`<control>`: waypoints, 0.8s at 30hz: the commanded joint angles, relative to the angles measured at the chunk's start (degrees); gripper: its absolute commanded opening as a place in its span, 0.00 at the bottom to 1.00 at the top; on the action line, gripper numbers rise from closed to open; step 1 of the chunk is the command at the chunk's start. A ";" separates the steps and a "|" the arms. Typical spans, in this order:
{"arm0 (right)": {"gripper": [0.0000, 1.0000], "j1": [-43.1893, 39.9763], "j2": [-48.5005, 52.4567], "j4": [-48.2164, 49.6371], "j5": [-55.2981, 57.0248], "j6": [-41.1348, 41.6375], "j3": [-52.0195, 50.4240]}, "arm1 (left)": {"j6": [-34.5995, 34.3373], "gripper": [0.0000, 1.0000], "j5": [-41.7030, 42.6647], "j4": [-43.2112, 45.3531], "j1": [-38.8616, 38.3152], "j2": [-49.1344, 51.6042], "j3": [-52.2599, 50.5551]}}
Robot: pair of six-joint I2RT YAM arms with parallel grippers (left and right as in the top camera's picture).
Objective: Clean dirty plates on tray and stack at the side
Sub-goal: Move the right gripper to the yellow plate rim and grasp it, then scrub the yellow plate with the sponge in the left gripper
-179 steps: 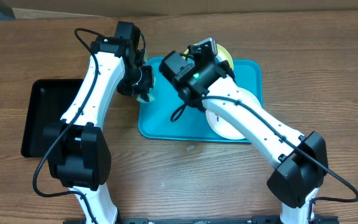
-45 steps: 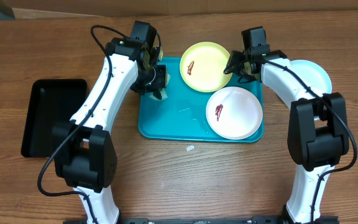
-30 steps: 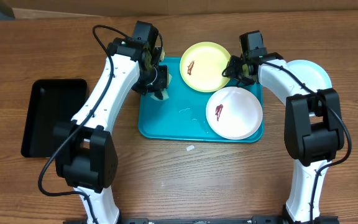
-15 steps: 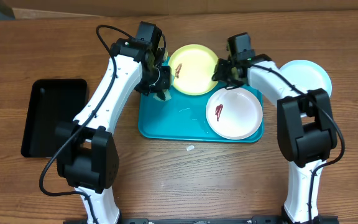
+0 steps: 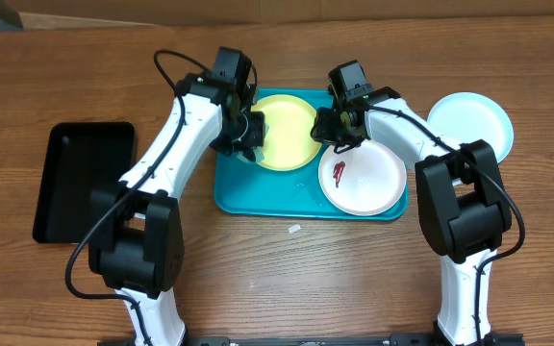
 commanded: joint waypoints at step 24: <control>0.04 6.27 0.31 -10.51 4.26 3.78 -0.35 | -3.39 0.04 1.11 2.34 -0.24 -1.18 -4.11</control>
